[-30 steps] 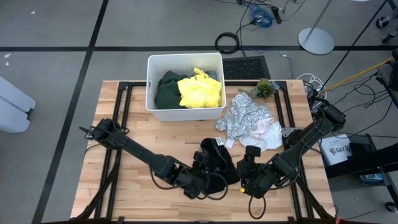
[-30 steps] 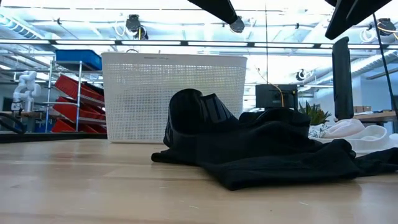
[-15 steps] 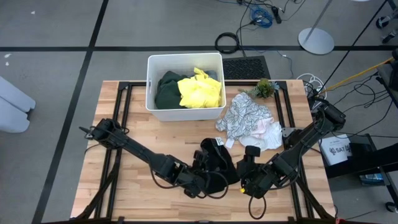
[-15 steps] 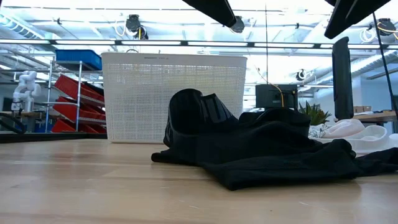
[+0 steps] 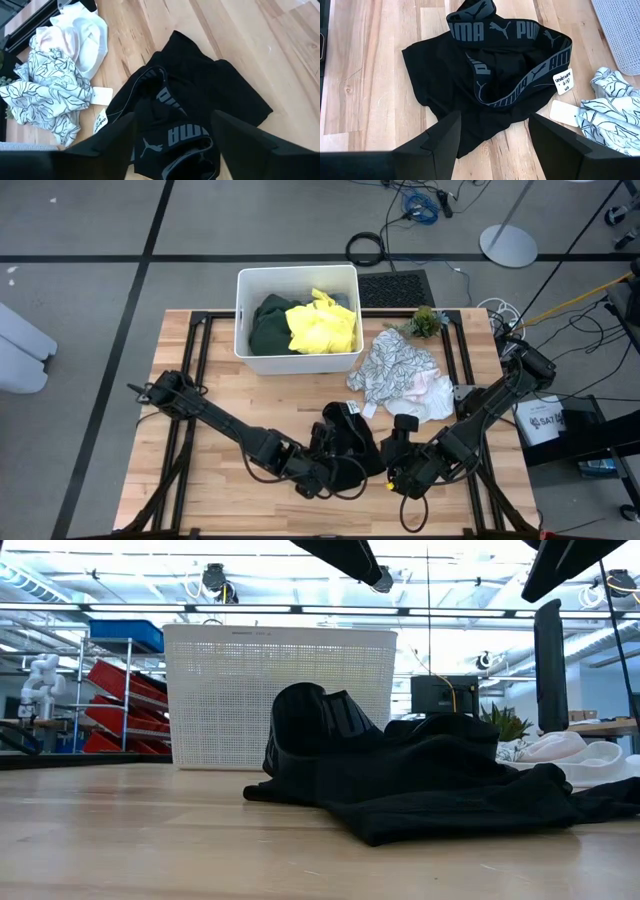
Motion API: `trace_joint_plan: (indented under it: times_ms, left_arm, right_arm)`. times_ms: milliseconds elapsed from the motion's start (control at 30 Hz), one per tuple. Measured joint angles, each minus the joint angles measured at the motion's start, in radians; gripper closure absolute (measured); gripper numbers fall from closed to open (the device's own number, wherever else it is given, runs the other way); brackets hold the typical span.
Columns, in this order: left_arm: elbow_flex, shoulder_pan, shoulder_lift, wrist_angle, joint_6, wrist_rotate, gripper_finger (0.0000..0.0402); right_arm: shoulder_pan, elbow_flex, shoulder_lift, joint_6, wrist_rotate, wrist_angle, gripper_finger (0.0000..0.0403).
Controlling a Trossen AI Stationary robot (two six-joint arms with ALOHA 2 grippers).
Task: Fold laundry
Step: Fold the black underwear
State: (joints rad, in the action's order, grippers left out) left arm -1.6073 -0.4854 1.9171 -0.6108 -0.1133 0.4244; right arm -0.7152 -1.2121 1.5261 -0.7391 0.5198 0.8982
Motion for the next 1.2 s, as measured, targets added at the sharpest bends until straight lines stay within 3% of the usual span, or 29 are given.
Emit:
trace_joint_plan:
  times_ms: [167, 300, 433, 600, 700, 867, 1200]
  left_arm:
    - [0.000, 0.000, 0.000, -0.017, -0.006, -0.007, 0.0090]
    - [0.000, 0.000, 0.000, -0.153, -0.046, -0.008, 0.0080]
    - [0.005, 0.000, 0.000, -0.263, -0.180, -0.008, 0.0079]
    - [0.048, -0.010, 0.006, -0.240, -0.442, -0.003, 0.0079]
    - [0.079, -0.008, 0.022, -0.235, -0.514, -0.003, 0.0079]
    - [0.080, 0.005, 0.056, -0.195, -0.555, 0.074, 0.0079]
    - [0.080, 0.026, 0.073, -0.167, -0.558, -0.002, 0.0079]
  right_arm:
    - [0.000, 0.000, 0.000, 0.000, 0.000, 0.000, 0.0183]
    - [0.000, 0.000, 0.000, 0.000, 0.000, 0.000, 0.0183]
    - [0.000, 0.000, 0.000, 0.000, 0.000, 0.000, 0.0183]
    - [0.000, 0.000, 0.000, 0.003, 0.000, 0.000, 0.0183]
    - [0.000, 0.000, 0.000, 0.003, 0.000, 0.000, 0.0183]
    - [0.000, 0.000, 0.000, 0.005, 0.000, 0.000, 0.0183]
    - [0.000, 0.000, 0.000, 0.006, 0.000, -0.003, 0.0183]
